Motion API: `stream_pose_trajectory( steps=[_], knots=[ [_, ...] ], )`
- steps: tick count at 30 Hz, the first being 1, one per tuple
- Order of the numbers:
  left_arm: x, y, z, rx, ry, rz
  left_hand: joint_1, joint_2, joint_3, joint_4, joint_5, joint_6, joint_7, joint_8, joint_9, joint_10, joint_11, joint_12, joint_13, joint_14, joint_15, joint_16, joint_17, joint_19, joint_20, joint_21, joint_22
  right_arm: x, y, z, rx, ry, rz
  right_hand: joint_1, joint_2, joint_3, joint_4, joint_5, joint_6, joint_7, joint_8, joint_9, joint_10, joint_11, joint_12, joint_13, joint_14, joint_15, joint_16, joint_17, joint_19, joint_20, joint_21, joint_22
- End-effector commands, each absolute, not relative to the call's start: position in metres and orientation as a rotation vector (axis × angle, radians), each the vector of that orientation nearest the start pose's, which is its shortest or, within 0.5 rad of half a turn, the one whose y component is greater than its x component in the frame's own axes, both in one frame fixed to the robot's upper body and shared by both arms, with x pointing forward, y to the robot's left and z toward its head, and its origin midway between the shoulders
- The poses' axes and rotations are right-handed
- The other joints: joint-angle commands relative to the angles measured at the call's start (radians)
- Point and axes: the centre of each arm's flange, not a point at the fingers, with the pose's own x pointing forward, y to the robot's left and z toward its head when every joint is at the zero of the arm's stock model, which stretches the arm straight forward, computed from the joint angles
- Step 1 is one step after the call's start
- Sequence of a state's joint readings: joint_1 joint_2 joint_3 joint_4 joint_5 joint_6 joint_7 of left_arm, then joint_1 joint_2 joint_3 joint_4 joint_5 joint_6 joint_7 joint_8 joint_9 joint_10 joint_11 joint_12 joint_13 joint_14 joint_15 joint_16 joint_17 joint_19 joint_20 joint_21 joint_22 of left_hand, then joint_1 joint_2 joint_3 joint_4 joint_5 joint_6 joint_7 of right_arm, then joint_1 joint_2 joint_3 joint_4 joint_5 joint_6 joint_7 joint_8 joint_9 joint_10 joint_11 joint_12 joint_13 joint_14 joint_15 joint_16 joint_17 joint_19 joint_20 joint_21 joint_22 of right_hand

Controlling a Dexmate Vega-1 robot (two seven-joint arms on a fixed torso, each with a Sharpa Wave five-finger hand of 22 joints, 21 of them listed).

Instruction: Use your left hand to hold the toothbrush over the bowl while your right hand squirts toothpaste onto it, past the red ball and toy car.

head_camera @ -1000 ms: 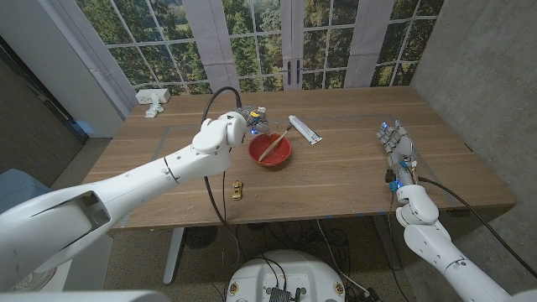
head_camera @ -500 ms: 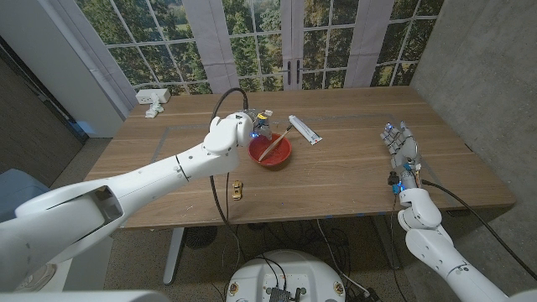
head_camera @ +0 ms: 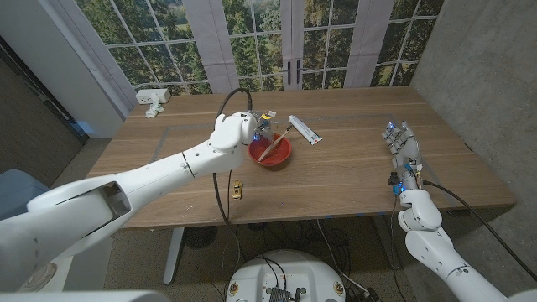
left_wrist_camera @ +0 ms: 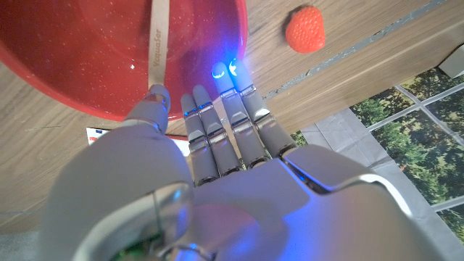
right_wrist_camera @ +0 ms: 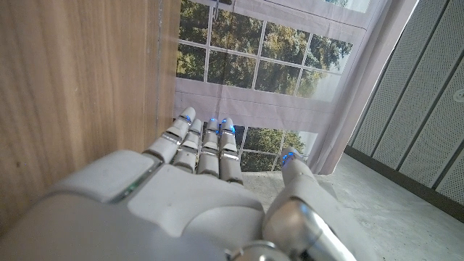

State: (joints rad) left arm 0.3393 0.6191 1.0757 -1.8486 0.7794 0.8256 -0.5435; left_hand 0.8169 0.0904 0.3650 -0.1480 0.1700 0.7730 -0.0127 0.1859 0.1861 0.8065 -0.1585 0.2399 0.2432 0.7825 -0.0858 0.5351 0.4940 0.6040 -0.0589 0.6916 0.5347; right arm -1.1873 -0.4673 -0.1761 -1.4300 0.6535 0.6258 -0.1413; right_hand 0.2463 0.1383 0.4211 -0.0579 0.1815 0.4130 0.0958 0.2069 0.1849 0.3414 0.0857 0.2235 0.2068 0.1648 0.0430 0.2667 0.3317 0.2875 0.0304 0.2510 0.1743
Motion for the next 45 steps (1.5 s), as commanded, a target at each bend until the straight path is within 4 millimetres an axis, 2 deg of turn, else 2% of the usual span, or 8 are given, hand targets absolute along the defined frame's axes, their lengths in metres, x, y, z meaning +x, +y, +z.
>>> stream_pose_trajectory(
  steps=[1, 7, 14, 20, 25, 28, 35, 45],
  knots=[
    [0.607, 0.091, 0.066, 1.689, -0.192, -0.091, 0.002, 0.012, 0.008, -0.001, 0.005, -0.022, -0.001, -0.005, 0.002, 0.012, 0.002, -0.003, -0.002, 0.000, -0.139, 0.002, 0.009, -0.008, -0.021, 0.018, 0.016, 0.564, -0.359, -0.107, 0.218, -0.801, -0.091, -0.005, 0.001, -0.001, -0.006, -0.003, 0.007, -0.001, -0.002, 0.005, 0.015, 0.001, 0.004, 0.005, 0.011, -0.002, 0.004, 0.003, 0.005, 0.001, -0.008, 0.003],
    [0.610, 0.087, 0.065, 1.693, -0.166, -0.124, -0.011, 0.012, 0.009, -0.003, 0.003, -0.080, -0.013, -0.016, 0.002, -0.006, 0.014, -0.019, -0.011, 0.009, -0.137, 0.001, 0.014, -0.014, -0.020, 0.047, 0.043, 0.564, -0.359, -0.106, 0.204, -0.809, -0.096, -0.007, 0.001, -0.002, -0.008, -0.003, 0.010, 0.000, -0.002, 0.005, 0.021, 0.003, 0.006, 0.006, 0.014, -0.003, 0.005, 0.003, 0.006, 0.001, -0.010, 0.003],
    [0.614, 0.083, 0.064, 1.695, -0.146, -0.160, -0.026, 0.018, 0.016, -0.004, 0.005, -0.142, 0.005, -0.015, 0.002, -0.011, 0.001, -0.028, -0.022, 0.023, -0.140, -0.002, 0.015, -0.018, -0.022, 0.070, 0.052, 0.563, -0.360, -0.104, 0.189, -0.817, -0.104, -0.009, 0.001, -0.004, -0.010, -0.003, 0.015, 0.000, -0.001, 0.005, 0.029, 0.006, 0.007, 0.006, 0.022, -0.003, 0.007, 0.002, 0.007, 0.004, -0.013, 0.003],
    [0.618, 0.080, 0.061, 1.709, -0.116, -0.195, -0.028, 0.030, 0.029, -0.008, 0.006, -0.087, 0.011, 0.009, 0.001, -0.001, -0.012, -0.029, -0.030, 0.039, -0.141, -0.003, 0.016, -0.019, -0.025, 0.086, 0.056, 0.563, -0.361, -0.104, 0.178, -0.818, -0.116, -0.010, 0.002, -0.005, -0.011, -0.003, 0.019, 0.001, 0.000, 0.005, 0.035, 0.006, 0.009, 0.007, 0.029, -0.004, 0.009, 0.002, 0.008, 0.006, -0.015, 0.003],
    [0.621, 0.079, 0.057, 1.705, -0.115, -0.205, -0.028, 0.036, 0.035, -0.011, 0.006, -0.056, -0.007, 0.018, 0.001, 0.002, 0.009, -0.030, -0.033, 0.032, -0.140, -0.006, 0.023, -0.033, -0.017, 0.096, 0.063, 0.562, -0.362, -0.104, 0.167, -0.821, -0.124, -0.012, 0.002, -0.006, -0.011, -0.003, 0.020, 0.002, -0.001, 0.005, 0.040, 0.005, 0.010, 0.007, 0.039, -0.005, 0.012, 0.002, 0.009, 0.009, -0.016, 0.003],
    [0.622, 0.078, 0.056, 1.697, -0.130, -0.205, -0.015, 0.045, 0.047, -0.021, 0.009, -0.021, -0.007, 0.027, 0.001, 0.022, -0.005, -0.025, -0.036, 0.037, -0.143, 0.000, 0.032, -0.037, -0.015, 0.108, 0.067, 0.562, -0.362, -0.103, 0.166, -0.820, -0.128, -0.013, 0.002, -0.006, -0.012, -0.003, 0.021, 0.002, -0.001, 0.005, 0.040, 0.007, 0.010, 0.007, 0.042, -0.005, 0.013, 0.002, 0.009, 0.010, -0.017, 0.003],
    [0.622, 0.080, 0.055, 1.670, -0.163, -0.182, 0.083, 0.070, 0.109, -0.041, 0.017, 0.132, -0.005, 0.062, 0.011, 0.145, -0.013, 0.004, -0.035, 0.088, -0.150, 0.036, 0.075, -0.029, -0.021, 0.182, 0.089, 0.561, -0.363, -0.103, 0.161, -0.821, -0.128, -0.015, 0.002, -0.007, -0.013, -0.003, 0.022, 0.002, -0.001, 0.005, 0.045, 0.006, 0.010, 0.008, 0.050, -0.002, 0.016, 0.002, 0.010, 0.011, -0.019, 0.003],
    [0.621, 0.083, 0.053, 1.637, -0.199, -0.167, 0.145, 0.082, 0.144, -0.038, 0.016, 0.179, 0.000, 0.072, 0.021, 0.217, -0.008, 0.029, -0.012, 0.130, -0.148, 0.068, 0.112, -0.021, -0.029, 0.241, 0.107, 0.560, -0.362, -0.102, 0.144, -0.819, -0.131, -0.017, 0.003, -0.008, -0.015, -0.002, 0.022, 0.003, -0.002, 0.005, 0.045, 0.006, 0.008, 0.009, 0.054, 0.000, 0.017, 0.003, 0.010, 0.014, -0.023, 0.003]
  ],
)
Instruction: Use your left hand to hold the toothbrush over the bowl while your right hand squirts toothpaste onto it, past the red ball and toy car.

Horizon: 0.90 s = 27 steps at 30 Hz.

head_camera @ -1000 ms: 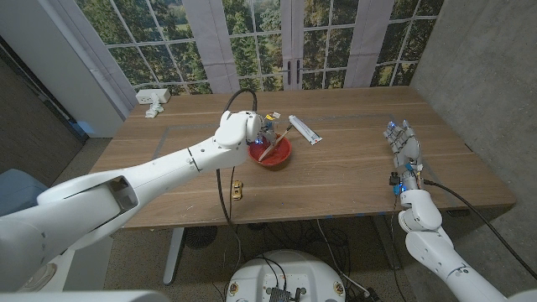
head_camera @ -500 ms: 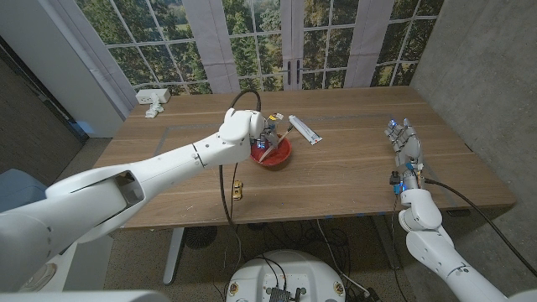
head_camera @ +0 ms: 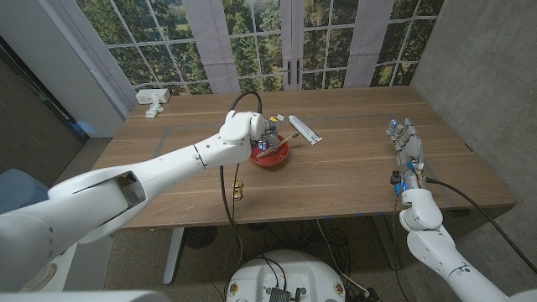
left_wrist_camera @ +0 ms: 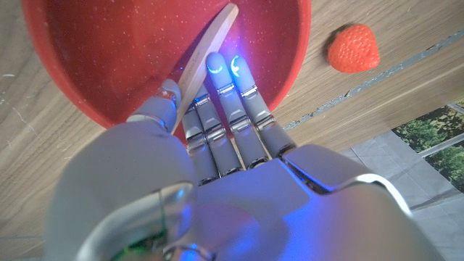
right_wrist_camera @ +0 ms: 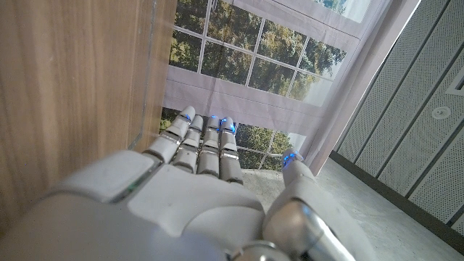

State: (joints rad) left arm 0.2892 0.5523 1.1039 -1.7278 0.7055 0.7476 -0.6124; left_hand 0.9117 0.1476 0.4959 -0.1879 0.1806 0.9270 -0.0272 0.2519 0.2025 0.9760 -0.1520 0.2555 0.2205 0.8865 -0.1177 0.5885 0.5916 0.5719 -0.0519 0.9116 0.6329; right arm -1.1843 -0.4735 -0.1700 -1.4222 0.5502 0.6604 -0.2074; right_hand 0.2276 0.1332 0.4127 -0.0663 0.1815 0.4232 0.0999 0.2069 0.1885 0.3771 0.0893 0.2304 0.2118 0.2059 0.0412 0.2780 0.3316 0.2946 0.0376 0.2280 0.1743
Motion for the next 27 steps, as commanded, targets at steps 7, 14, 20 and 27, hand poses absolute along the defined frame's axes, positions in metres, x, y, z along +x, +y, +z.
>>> stream_pose_trajectory(
  steps=[7, 14, 20, 27],
  knots=[
    [0.618, 0.087, 0.055, 1.575, -0.248, -0.163, 0.089, 0.028, 0.027, 0.006, 0.001, 0.031, 0.033, 0.020, 0.037, 0.106, -0.005, 0.037, 0.038, 0.058, -0.116, 0.050, 0.054, 0.005, -0.040, 0.073, 0.026, 0.559, -0.361, -0.102, 0.141, -0.820, -0.137, 0.001, 0.008, -0.001, -0.010, -0.002, 0.011, -0.002, -0.004, 0.002, 0.012, 0.002, 0.000, 0.004, 0.011, 0.001, 0.004, 0.004, 0.003, 0.005, -0.003, 0.003],
    [0.612, 0.095, 0.061, 1.460, -0.304, -0.174, 0.099, 0.028, 0.027, 0.009, 0.000, 0.031, 0.037, 0.029, 0.053, 0.114, -0.003, 0.041, 0.053, 0.058, -0.115, 0.058, 0.066, 0.001, -0.044, 0.095, 0.033, 0.558, -0.360, -0.100, 0.137, -0.821, -0.141, 0.000, 0.009, -0.001, -0.012, -0.002, 0.012, 0.000, -0.004, 0.002, 0.013, 0.006, -0.001, 0.005, 0.011, 0.000, 0.004, 0.005, 0.003, 0.007, -0.006, 0.003],
    [0.608, 0.106, 0.067, 1.352, -0.329, -0.180, 0.101, 0.025, 0.022, 0.011, 0.000, 0.037, 0.036, 0.038, 0.065, 0.125, -0.001, 0.046, 0.064, 0.061, -0.115, 0.058, 0.061, -0.001, -0.046, 0.111, 0.037, 0.557, -0.358, -0.098, 0.126, -0.817, -0.144, 0.011, 0.013, 0.006, -0.021, 0.002, 0.016, 0.001, -0.003, 0.001, 0.016, 0.006, -0.001, 0.005, 0.012, 0.001, 0.002, 0.003, 0.014, 0.016, -0.003, 0.003],
    [0.604, 0.117, 0.070, 1.273, -0.337, -0.179, 0.105, 0.022, 0.012, 0.013, 0.002, 0.055, 0.038, 0.059, 0.087, 0.136, 0.000, 0.051, 0.083, 0.075, -0.114, 0.069, 0.061, -0.006, -0.047, 0.137, 0.043, 0.557, -0.354, -0.094, 0.120, -0.807, -0.150, 0.046, 0.023, 0.027, -0.047, 0.012, 0.021, -0.003, -0.001, 0.001, 0.020, -0.003, -0.002, 0.005, 0.017, 0.001, 0.001, 0.000, 0.028, 0.019, -0.002, 0.003]
  ],
)
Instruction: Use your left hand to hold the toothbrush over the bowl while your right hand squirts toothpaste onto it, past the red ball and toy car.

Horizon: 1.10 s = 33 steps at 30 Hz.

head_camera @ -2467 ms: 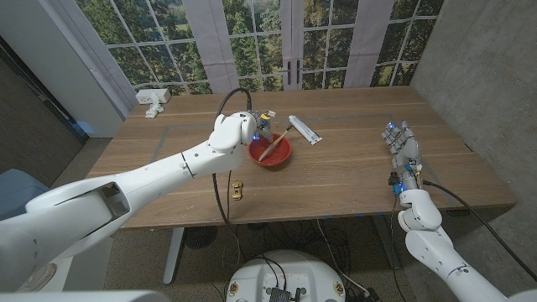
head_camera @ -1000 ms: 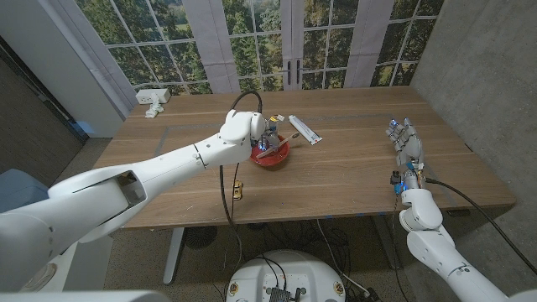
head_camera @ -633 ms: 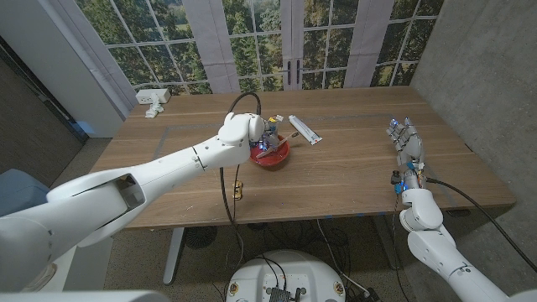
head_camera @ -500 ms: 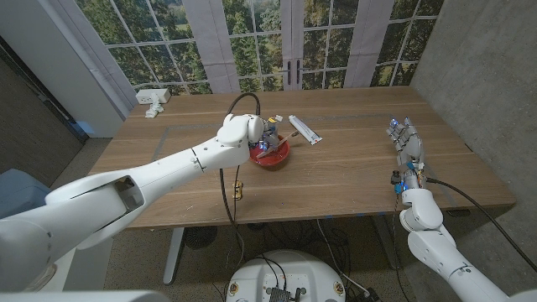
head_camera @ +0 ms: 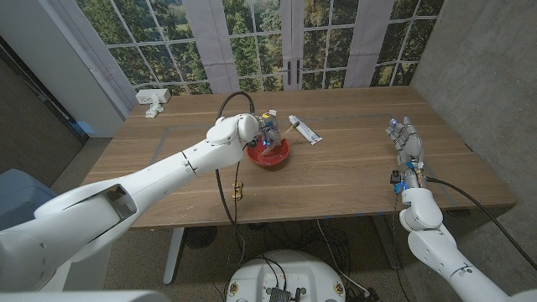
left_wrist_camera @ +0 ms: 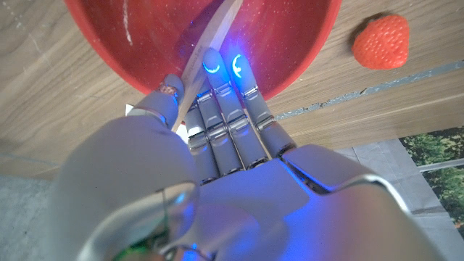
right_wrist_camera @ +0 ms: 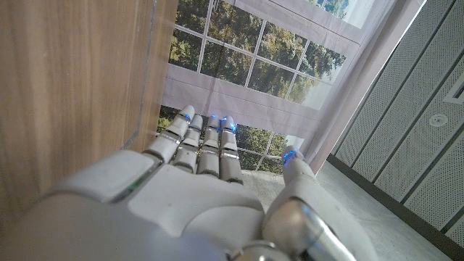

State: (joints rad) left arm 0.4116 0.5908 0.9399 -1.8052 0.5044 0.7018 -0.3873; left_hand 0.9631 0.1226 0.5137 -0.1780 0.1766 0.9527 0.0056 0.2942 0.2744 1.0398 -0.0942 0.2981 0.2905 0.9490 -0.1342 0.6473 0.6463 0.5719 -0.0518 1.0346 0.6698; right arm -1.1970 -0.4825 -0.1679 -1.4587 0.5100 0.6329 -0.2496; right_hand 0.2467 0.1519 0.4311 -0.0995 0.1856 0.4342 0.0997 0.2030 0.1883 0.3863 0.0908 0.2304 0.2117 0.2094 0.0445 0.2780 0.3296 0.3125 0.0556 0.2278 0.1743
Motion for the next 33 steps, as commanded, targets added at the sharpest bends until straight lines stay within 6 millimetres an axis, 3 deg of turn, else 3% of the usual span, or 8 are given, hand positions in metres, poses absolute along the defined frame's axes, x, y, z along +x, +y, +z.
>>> stream_pose_trajectory(
  steps=[1, 5, 14, 33],
  knots=[
    [0.604, 0.118, 0.070, 1.268, -0.338, -0.178, 0.054, 0.050, -0.005, 0.005, 0.006, 0.026, 0.005, 0.018, 0.018, 0.071, -0.056, 0.008, 0.016, 0.012, -0.097, 0.010, 0.006, -0.009, -0.046, 0.017, 0.007, 0.557, -0.354, -0.094, 0.117, -0.806, -0.149, 0.034, 0.006, 0.013, -0.019, 0.010, 0.011, -0.005, 0.003, 0.001, 0.011, -0.006, -0.002, 0.005, 0.013, -0.006, 0.000, 0.001, 0.010, 0.001, -0.003, 0.003],
    [0.603, 0.123, 0.073, 1.235, -0.334, -0.186, 0.056, 0.064, -0.001, 0.013, 0.005, 0.012, 0.002, 0.025, 0.035, 0.071, -0.057, 0.010, 0.031, 0.010, -0.094, 0.014, 0.016, -0.018, -0.044, 0.033, 0.012, 0.557, -0.351, -0.091, 0.109, -0.802, -0.159, 0.046, 0.010, 0.020, -0.027, 0.014, 0.012, -0.012, 0.003, 0.001, 0.011, -0.008, -0.003, 0.005, 0.016, -0.010, 0.001, 0.000, 0.015, -0.003, -0.003, 0.003],
    [0.598, 0.136, 0.079, 1.174, -0.343, -0.182, 0.056, 0.054, -0.013, 0.012, 0.002, 0.010, 0.002, 0.048, 0.064, 0.086, -0.053, 0.019, 0.060, 0.013, -0.094, 0.027, 0.024, -0.023, -0.052, 0.064, 0.019, 0.559, -0.345, -0.086, 0.084, -0.790, -0.159, 0.069, 0.015, 0.034, -0.040, 0.019, 0.014, -0.018, 0.002, 0.001, 0.009, -0.015, -0.006, 0.005, 0.015, -0.017, 0.000, 0.000, 0.019, -0.004, -0.004, 0.004],
    [0.597, 0.171, 0.089, 0.950, -0.320, -0.240, 0.067, 0.052, -0.026, 0.008, 0.005, 0.004, 0.012, 0.079, 0.106, 0.092, -0.045, 0.025, 0.101, 0.016, -0.093, 0.041, 0.026, -0.033, -0.058, 0.113, 0.029, 0.566, -0.331, -0.056, -0.035, -0.777, -0.148, 0.089, 0.010, 0.042, -0.048, 0.023, 0.014, -0.023, 0.000, 0.002, 0.004, -0.017, -0.010, 0.007, 0.013, -0.019, 0.000, 0.004, 0.022, -0.006, -0.008, 0.005]
  ],
)
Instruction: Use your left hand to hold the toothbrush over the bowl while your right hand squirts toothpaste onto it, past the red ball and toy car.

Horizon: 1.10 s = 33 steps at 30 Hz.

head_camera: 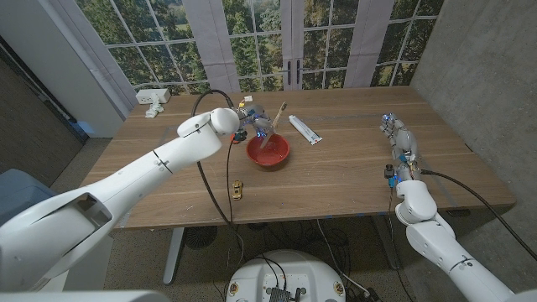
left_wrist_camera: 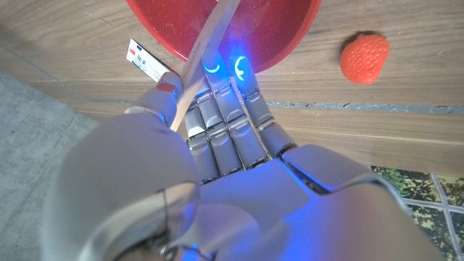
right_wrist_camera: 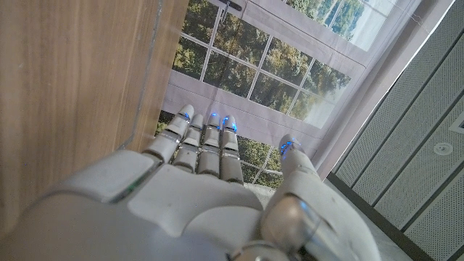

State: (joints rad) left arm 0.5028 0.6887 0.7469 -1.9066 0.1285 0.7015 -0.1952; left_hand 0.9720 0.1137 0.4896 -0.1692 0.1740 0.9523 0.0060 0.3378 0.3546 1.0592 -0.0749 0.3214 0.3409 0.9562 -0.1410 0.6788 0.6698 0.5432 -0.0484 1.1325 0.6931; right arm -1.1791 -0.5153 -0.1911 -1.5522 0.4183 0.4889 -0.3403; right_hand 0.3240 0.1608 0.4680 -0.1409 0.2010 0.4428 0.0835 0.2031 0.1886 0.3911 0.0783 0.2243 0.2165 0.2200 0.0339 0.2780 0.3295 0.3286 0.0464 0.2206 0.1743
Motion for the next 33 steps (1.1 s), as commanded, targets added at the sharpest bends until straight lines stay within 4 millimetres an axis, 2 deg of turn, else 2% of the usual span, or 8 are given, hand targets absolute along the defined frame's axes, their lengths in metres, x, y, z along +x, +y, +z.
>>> stream_pose_trajectory(
  steps=[1, 13, 17, 26, 33],
  knots=[
    [0.596, 0.173, 0.089, 0.949, -0.320, -0.236, 0.058, 0.061, -0.002, -0.001, 0.008, 0.004, 0.013, 0.037, 0.028, 0.072, -0.063, 0.002, 0.053, 0.009, -0.087, 0.010, 0.002, -0.005, -0.062, 0.018, 0.006, 0.567, -0.331, -0.054, -0.043, -0.777, -0.145, 0.013, 0.001, 0.005, -0.006, 0.008, 0.005, -0.008, -0.001, 0.002, -0.002, -0.007, -0.005, 0.003, 0.002, -0.008, 0.000, 0.004, 0.005, 0.001, -0.002, 0.005],
    [0.595, 0.189, 0.090, 0.836, -0.310, -0.268, 0.065, 0.060, -0.009, -0.002, 0.009, -0.001, 0.017, 0.053, 0.051, 0.074, -0.058, 0.003, 0.075, 0.009, -0.086, 0.017, 0.002, -0.013, -0.061, 0.046, 0.010, 0.576, -0.319, -0.031, -0.154, -0.768, -0.132, 0.016, 0.000, 0.005, -0.006, 0.007, 0.007, -0.008, -0.001, 0.002, -0.001, -0.008, -0.004, 0.003, 0.000, -0.012, -0.001, 0.006, 0.006, 0.000, -0.003, 0.005],
    [0.595, 0.194, 0.090, 0.791, -0.308, -0.278, 0.065, 0.053, -0.018, -0.003, 0.011, 0.008, 0.029, 0.067, 0.065, 0.086, -0.041, 0.008, 0.088, 0.011, -0.082, 0.027, 0.004, -0.018, -0.054, 0.063, 0.012, 0.579, -0.315, -0.027, -0.189, -0.761, -0.126, 0.019, 0.000, 0.006, -0.007, 0.008, 0.009, -0.005, 0.000, 0.002, -0.001, -0.008, -0.005, 0.004, -0.001, -0.010, -0.001, 0.007, 0.010, 0.005, -0.002, 0.005],
    [0.594, 0.200, 0.092, 0.751, -0.297, -0.284, 0.071, 0.050, -0.031, -0.006, 0.014, 0.015, 0.036, 0.089, 0.092, 0.102, -0.034, 0.016, 0.112, 0.010, -0.076, 0.051, 0.019, -0.029, -0.049, 0.092, 0.015, 0.585, -0.305, -0.015, -0.257, -0.759, -0.108, 0.029, 0.000, 0.010, -0.011, 0.010, 0.009, -0.009, -0.001, 0.002, -0.005, -0.015, -0.007, 0.004, -0.007, -0.015, -0.003, 0.007, 0.009, 0.000, -0.004, 0.005],
    [0.595, 0.206, 0.093, 0.705, -0.292, -0.301, 0.082, 0.049, -0.049, -0.007, 0.018, 0.010, 0.045, 0.115, 0.135, 0.136, -0.017, 0.042, 0.155, -0.004, -0.063, 0.087, 0.045, -0.042, -0.046, 0.137, 0.020, 0.588, -0.298, -0.009, -0.293, -0.762, -0.087, 0.036, 0.001, 0.012, -0.012, 0.011, 0.010, -0.011, -0.001, 0.002, -0.005, -0.014, -0.007, 0.004, -0.009, -0.017, -0.004, 0.008, 0.009, -0.003, -0.005, 0.005]
  ],
)
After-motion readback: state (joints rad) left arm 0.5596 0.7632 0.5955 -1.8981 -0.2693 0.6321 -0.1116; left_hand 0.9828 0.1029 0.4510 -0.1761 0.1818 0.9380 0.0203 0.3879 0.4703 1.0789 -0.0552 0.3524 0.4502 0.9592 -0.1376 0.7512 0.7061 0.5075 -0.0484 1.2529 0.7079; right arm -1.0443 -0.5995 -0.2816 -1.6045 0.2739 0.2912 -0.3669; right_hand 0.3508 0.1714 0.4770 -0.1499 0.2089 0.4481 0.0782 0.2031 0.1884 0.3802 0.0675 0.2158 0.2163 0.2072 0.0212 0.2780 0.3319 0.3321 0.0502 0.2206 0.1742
